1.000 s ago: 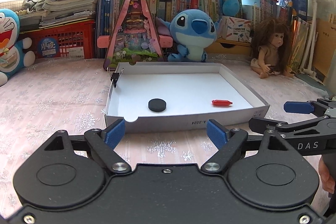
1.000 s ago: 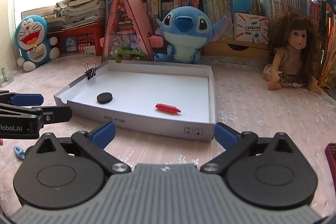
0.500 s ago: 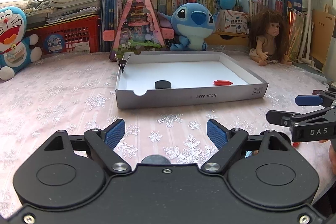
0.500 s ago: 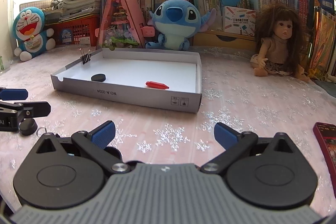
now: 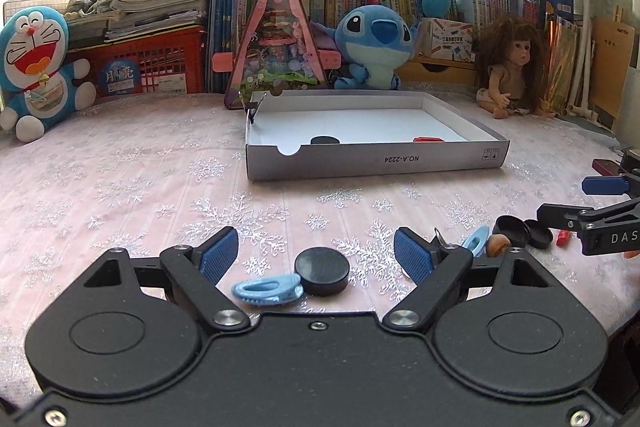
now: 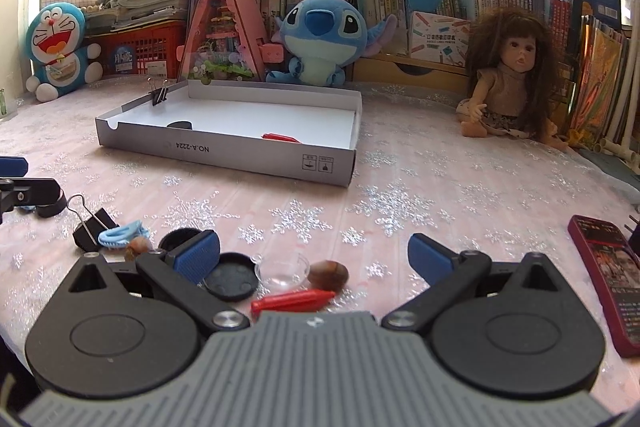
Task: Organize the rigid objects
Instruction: 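Withdraw both grippers from the tray back toward the remaining objects, then grasp a blue hair clip with the left gripper while the right gripper grasps a clear plastic lid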
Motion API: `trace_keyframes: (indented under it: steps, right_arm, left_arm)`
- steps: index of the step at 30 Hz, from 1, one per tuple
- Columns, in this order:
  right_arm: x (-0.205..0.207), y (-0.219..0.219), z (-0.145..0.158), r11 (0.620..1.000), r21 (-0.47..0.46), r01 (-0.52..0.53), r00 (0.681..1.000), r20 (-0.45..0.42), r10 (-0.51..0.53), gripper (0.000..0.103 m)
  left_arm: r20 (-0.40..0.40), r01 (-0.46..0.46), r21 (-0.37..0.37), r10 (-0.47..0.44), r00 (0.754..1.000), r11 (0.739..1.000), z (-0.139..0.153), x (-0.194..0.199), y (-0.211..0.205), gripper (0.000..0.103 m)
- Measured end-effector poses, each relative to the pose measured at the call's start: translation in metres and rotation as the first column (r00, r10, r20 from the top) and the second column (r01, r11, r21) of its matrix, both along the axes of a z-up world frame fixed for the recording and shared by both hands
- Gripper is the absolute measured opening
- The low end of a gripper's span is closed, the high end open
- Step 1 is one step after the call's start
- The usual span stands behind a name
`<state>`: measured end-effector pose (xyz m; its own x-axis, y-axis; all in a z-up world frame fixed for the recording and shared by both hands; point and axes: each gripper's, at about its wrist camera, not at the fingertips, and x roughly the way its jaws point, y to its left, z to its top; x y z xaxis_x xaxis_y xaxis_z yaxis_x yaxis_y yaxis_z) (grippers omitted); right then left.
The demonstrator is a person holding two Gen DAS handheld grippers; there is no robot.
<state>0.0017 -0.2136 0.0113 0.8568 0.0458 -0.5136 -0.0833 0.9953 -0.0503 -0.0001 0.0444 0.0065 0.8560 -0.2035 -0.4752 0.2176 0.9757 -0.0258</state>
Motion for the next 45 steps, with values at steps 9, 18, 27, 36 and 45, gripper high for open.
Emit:
trace_keyframes:
  steps: [9,18,27,36,45]
  right_arm:
    - [-0.006,-0.009,-0.006,0.999,0.012,0.035,0.999,-0.028,-0.035,0.103]
    - [-0.012,0.000,-0.004,1.000,0.006,0.005,1.000,-0.012,-0.005,0.090]
    - [-0.011,0.011,-0.004,1.000,-0.001,-0.029,1.000,-0.008,0.029,0.058]
    - [-0.012,0.017,-0.005,0.999,-0.026,-0.045,0.999,-0.004,0.045,0.041]
    - [-0.012,0.028,-0.001,0.996,-0.063,-0.070,0.997,0.023,0.072,0.041]
  left_arm:
    - [-0.022,-0.023,-0.029,0.022,1.000,0.999,-0.005,-0.012,0.016,0.077]
    - [-0.035,-0.034,-0.036,0.033,0.999,0.999,-0.010,-0.015,0.022,0.056]
    - [-0.038,-0.037,-0.044,0.035,0.999,0.998,-0.012,-0.014,0.025,0.047]
    - [-0.040,-0.027,-0.048,0.026,0.999,0.998,-0.014,-0.011,0.023,0.036]
    - [-0.033,-0.026,-0.052,0.024,0.999,0.998,-0.014,-0.009,0.024,0.035]
